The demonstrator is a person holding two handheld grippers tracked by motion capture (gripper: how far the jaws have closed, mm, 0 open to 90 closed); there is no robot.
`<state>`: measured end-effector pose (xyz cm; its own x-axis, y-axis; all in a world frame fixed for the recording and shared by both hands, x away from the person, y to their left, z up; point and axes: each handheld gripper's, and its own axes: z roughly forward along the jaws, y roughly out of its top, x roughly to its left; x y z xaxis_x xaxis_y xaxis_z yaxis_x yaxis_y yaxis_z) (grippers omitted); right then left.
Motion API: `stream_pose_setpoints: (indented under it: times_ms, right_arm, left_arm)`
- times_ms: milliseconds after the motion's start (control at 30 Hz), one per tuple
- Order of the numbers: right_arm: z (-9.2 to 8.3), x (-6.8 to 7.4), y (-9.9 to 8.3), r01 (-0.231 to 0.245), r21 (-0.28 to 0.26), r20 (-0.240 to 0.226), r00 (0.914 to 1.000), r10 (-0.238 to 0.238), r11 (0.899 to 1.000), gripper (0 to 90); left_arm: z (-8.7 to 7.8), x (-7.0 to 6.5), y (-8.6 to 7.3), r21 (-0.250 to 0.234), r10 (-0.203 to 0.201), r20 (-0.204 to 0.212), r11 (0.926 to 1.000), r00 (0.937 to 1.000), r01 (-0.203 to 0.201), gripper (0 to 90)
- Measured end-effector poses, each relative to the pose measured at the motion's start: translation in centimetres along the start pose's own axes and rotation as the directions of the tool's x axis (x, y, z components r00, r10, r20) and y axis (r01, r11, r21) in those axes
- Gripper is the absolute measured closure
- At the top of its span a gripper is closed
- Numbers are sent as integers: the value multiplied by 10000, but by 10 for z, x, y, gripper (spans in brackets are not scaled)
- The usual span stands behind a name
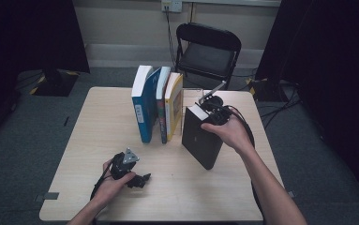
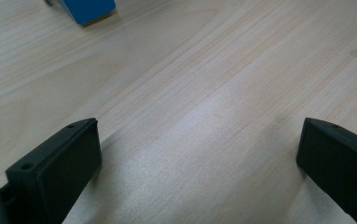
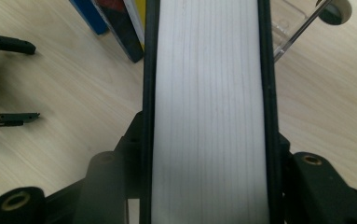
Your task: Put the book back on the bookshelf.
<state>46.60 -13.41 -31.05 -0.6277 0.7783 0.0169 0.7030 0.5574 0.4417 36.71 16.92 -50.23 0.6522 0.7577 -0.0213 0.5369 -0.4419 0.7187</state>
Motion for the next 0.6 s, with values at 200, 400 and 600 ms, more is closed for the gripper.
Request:
stream_pose_setpoints:
  times_ms: [200, 400, 600]
  right_arm:
    - [9, 7, 7, 218, 761, 147, 9996, -230, 9969, 507]
    - [13, 10, 10, 333, 1270, 305, 9988, -374, 9913, 512]
    - [12, 16, 9, 269, 1173, 542, 9980, -334, 9927, 533]
  left_arm:
    - [0, 0, 0, 10, 10, 10, 10000, 10000, -10, 0]
    - [0, 0, 0, 11, 11, 14, 10000, 10000, -11, 0]
    - [0, 0, 0, 19, 32, 39, 10000, 10000, -32, 0]
